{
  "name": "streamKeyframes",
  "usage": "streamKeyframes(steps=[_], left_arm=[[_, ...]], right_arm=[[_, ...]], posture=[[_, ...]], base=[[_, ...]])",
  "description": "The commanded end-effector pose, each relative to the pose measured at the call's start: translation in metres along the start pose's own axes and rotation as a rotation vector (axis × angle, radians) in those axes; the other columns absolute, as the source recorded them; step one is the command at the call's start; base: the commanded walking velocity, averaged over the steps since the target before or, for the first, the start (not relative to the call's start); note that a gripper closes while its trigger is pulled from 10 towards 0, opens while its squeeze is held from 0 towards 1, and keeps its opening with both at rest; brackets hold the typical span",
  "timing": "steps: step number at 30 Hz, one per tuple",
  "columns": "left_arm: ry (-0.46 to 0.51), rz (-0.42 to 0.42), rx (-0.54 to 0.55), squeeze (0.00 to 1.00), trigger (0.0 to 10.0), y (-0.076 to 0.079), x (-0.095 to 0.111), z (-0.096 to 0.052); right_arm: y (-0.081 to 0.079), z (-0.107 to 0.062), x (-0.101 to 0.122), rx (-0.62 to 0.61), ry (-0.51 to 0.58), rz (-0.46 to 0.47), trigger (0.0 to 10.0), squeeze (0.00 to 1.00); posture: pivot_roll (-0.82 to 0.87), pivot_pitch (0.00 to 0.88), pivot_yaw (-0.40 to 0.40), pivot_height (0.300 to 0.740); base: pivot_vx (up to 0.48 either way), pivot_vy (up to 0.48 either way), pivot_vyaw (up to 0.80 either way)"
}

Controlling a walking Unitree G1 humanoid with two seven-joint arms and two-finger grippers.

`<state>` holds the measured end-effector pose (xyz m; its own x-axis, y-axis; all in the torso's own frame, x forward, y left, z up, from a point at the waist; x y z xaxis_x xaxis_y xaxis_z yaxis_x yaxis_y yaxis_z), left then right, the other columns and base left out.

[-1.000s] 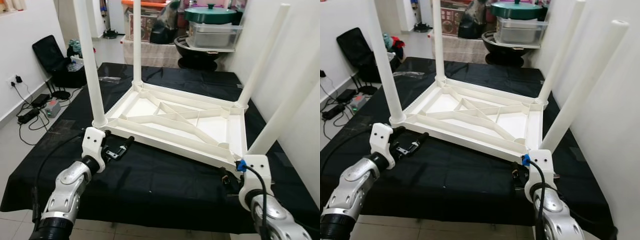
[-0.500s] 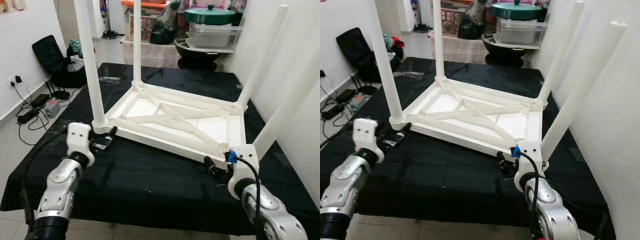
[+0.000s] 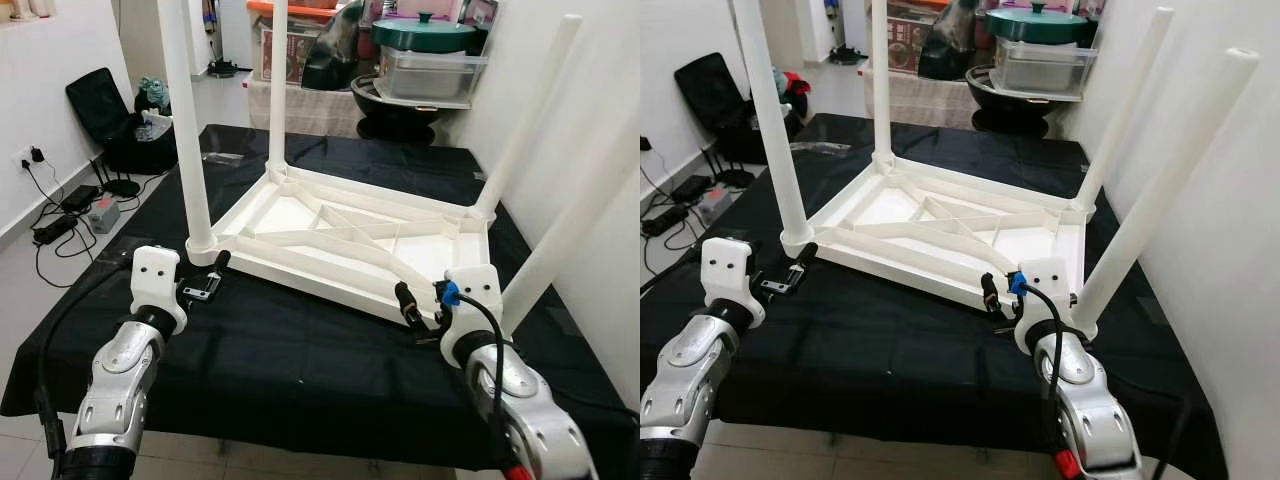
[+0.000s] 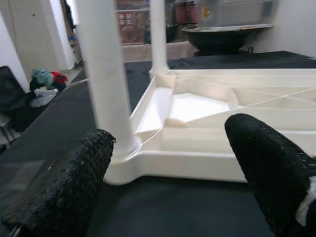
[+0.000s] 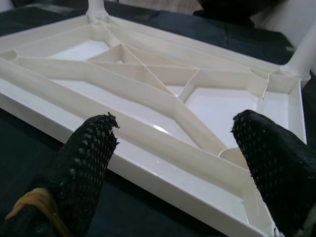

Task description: Building children table

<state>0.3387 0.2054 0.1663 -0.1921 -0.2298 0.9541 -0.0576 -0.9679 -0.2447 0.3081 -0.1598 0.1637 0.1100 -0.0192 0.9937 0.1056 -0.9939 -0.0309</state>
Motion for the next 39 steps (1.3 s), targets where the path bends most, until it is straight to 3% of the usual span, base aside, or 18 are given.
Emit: streamKeyframes(steps=[1, 15, 25, 30, 32, 39], left_arm=[[-0.001, -0.014, -0.022, 0.32, 10.0, 0.007, 0.001, 0.000], [0.016, -0.018, -0.030, 0.32, 10.0, 0.012, 0.006, 0.002], [0.058, 0.021, -0.121, 0.32, 10.0, 0.017, 0.020, 0.005], [0.058, 0.040, -0.114, 0.33, 10.0, 0.010, 0.023, 0.009], [0.047, 0.062, -0.106, 0.38, 10.0, 0.007, 0.023, 0.013], [0.038, 0.053, -0.103, 0.39, 10.0, 0.008, 0.022, 0.016]], right_arm=[[-0.003, 0.002, 0.000, 0.022, 0.014, 0.016, 10.0, 0.00], [-0.014, 0.007, 0.010, 0.084, 0.063, 0.071, 10.0, 0.00], [-0.007, 0.011, 0.014, 0.065, 0.102, 0.075, 10.0, 0.00], [-0.006, 0.011, 0.016, 0.061, 0.122, 0.081, 10.0, 0.00], [-0.005, 0.011, 0.018, 0.056, 0.133, 0.081, 10.0, 0.00], [-0.008, 0.012, 0.018, 0.063, 0.141, 0.076, 10.0, 0.00]], posture=[[0.09, 0.000, -0.107, 0.740], [0.09, 0.000, -0.111, 0.740], [0.09, 0.000, -0.107, 0.740], [0.09, 0.000, -0.103, 0.740], [0.09, 0.000, -0.099, 0.740], [0.09, 0.000, -0.094, 0.740]], base=[[0.000, 0.480, -0.80], [0.000, 0.480, -0.23], [0.000, 0.000, -0.13], [0.000, 0.000, 0.00], [0.000, 0.000, 0.00], [0.000, 0.000, 0.00]])
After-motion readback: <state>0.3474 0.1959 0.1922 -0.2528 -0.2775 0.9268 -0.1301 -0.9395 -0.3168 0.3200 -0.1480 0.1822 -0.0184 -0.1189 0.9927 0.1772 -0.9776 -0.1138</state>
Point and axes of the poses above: a point about 5 cm out from each wrist's last joint towards the gripper, its own z axis pointing out of the wrist towards the gripper, its own x axis along the axis of the wrist's last joint, y = z × x, the point moved 3 cm from there along z, pointing out of the wrist towards the gripper, and after that the axes turned 8 degrees about z, right-handed, at the moved point
